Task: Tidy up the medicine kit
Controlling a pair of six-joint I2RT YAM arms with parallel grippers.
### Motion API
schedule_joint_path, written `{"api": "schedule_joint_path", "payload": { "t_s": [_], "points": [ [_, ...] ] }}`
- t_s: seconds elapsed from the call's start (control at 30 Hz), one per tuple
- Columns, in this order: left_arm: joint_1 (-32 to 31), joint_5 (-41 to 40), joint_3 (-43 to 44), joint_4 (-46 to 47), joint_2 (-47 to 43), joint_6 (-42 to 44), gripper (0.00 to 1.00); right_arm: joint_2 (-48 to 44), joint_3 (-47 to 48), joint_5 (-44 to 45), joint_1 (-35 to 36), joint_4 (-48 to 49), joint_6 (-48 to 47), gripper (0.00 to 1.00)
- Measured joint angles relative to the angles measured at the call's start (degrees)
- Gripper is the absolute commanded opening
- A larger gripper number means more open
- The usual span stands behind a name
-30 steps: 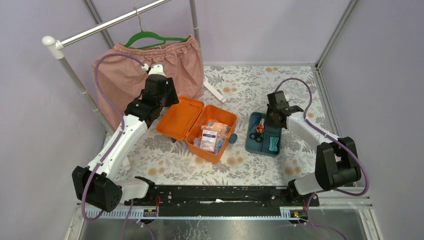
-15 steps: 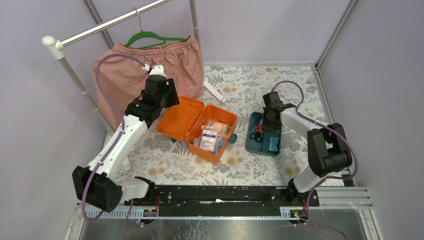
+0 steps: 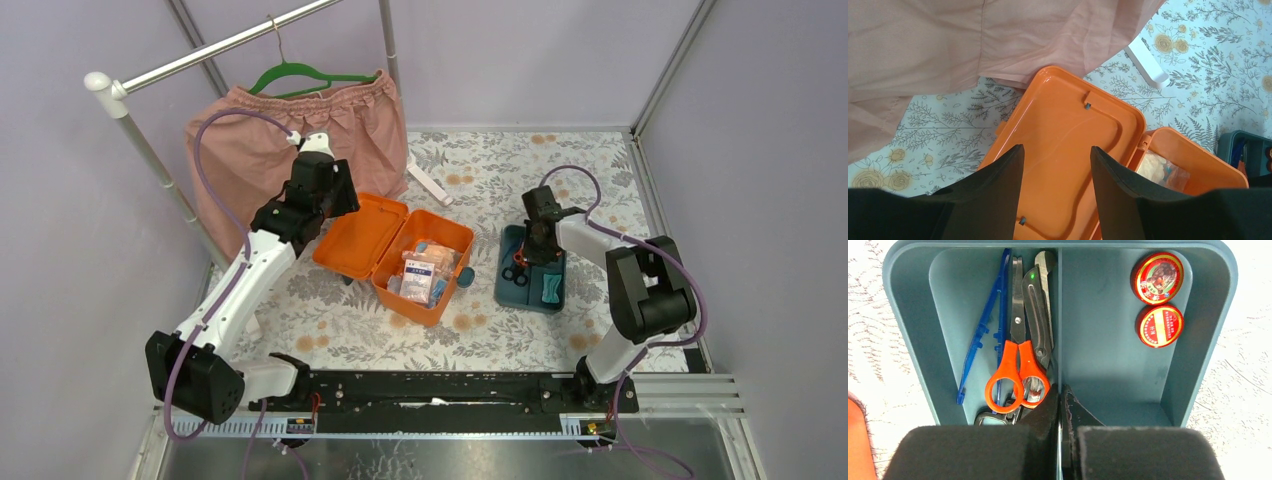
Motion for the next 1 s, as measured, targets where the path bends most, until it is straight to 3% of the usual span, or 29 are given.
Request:
{"api": "schedule_joint_path", "payload": {
  "t_s": [0.2, 0.4, 0.83, 1.0],
  "points": [
    [0.0, 1.0, 0.0, 0.0, 0.0, 0.0, 0.59, -3.5, 1.3, 0.7, 0.0, -4.7, -0.5, 0.00],
    [-1.7, 4.6, 0.0, -0.2, 0.0, 1.0, 0.59, -9.0, 9.9, 1.8, 0.0, -11.0, -0.5, 0.00],
    [-28.0, 10.1, -4.0, 0.4, 1.4, -1.1, 0.60, -11.2, 15.2, 4.3, -0.1, -17.7, -0.4, 0.00],
    [-32.3, 10.8, -4.5, 2.1, 7.3, -2.5, 0.59, -12.5, 15.2, 5.0, -0.3, -18.8, -0.4, 0.00]
  ]
}}
